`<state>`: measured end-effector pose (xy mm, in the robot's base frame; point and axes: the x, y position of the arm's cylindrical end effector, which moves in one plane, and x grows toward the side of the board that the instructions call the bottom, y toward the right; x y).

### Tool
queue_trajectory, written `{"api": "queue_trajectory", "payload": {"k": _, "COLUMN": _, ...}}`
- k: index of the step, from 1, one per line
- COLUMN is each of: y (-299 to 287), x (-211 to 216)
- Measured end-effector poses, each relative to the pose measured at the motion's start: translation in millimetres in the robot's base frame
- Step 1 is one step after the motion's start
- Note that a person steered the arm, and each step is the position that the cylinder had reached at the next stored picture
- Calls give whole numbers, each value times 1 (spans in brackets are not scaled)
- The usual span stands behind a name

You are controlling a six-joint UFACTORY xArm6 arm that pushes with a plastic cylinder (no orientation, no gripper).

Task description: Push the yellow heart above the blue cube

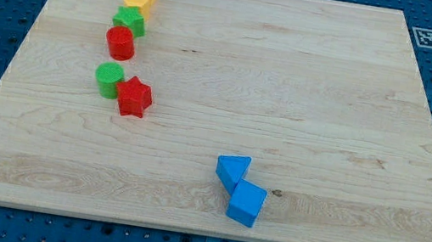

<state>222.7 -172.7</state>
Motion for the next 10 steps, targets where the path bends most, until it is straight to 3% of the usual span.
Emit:
{"api": "queue_trajectory", "payload": {"k": 3, "y": 36, "x": 59}}
{"api": "queue_trajectory", "payload": {"k": 6, "y": 160, "x": 65}}
{"api": "queue_trajectory", "payload": {"k": 10, "y": 260, "x": 103}}
